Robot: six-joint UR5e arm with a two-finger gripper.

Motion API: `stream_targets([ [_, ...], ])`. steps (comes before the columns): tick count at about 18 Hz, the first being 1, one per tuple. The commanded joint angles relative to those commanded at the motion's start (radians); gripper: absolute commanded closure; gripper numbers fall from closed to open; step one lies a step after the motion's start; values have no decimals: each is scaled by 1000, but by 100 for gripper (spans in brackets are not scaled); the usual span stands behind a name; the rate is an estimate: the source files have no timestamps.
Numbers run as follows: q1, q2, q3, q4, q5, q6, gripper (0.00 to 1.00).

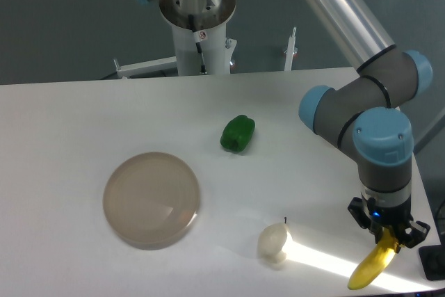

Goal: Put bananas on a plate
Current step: 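Carry the banana across the table toward the tan round plate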

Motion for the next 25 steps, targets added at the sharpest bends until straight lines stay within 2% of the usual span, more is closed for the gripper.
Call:
stream_targets([
  [6, -58, 127, -137, -14, -28, -172, 69],
  [10, -121, 215, -203, -98, -28, -299, 69],
  [12, -167, 226, -206, -130, -34, -382, 69],
  [16, -238, 227, -232, -133, -37, -522, 69],
  [25, -304, 261, -321, -137, -49, -603, 70],
])
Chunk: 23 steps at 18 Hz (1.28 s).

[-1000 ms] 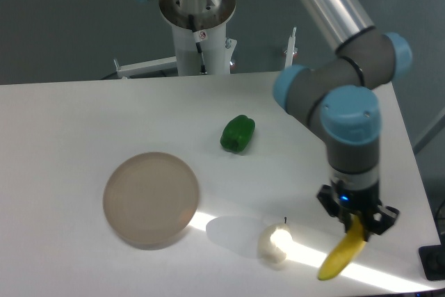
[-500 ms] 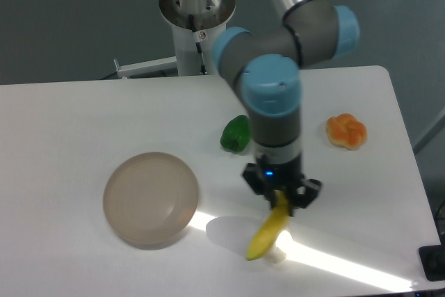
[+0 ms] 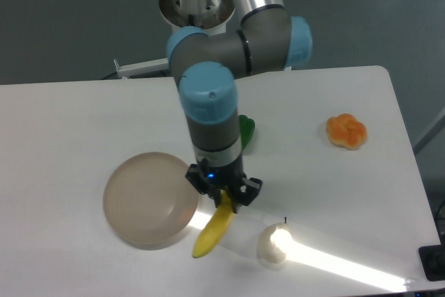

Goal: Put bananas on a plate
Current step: 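Carry the banana across the table toward the tan round plate, then lower the banana onto the plate surface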

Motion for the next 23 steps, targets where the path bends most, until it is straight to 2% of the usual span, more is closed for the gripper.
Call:
stream_targets([
  [7, -15, 0, -103, 12, -23, -66, 69],
  [9, -29, 14, -153, 34, -18, -51, 70],
  [10, -38, 14, -167, 75, -18, -57, 69],
  [12, -58, 14, -196, 95, -18, -64, 70],
  [18, -94, 6, -265, 152, -12, -83, 69],
  [20, -113, 3, -270, 175, -11, -84, 69],
  [23, -124, -5, -276, 176, -9, -87, 69],
])
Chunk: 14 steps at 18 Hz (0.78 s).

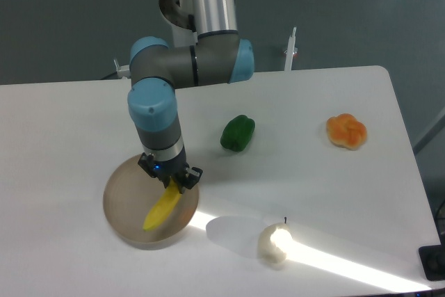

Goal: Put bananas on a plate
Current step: 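Lower the banana onto the plate surface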

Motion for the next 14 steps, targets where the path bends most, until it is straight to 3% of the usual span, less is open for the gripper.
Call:
stream_targets([
  [14, -12, -43, -2, 14, 0, 3, 69],
])
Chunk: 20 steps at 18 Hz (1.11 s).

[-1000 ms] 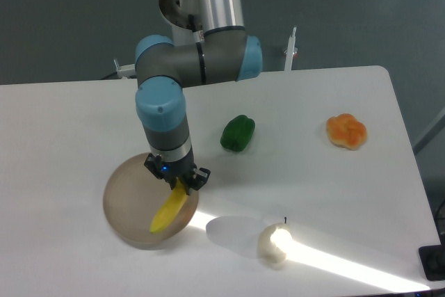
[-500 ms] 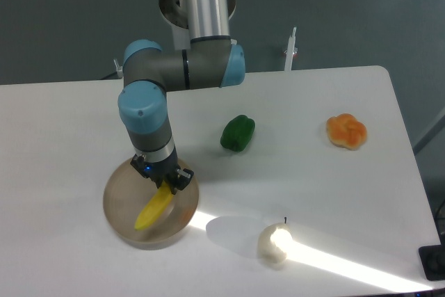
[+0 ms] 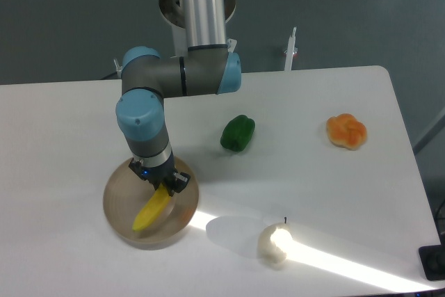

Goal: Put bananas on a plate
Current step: 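Lower the banana onto the plate surface, then hold the banana on the plate and open the gripper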

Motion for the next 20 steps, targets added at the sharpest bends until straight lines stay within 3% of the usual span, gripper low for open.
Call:
stream_targets([
  [20, -9, -32, 23, 3, 2, 5, 69],
])
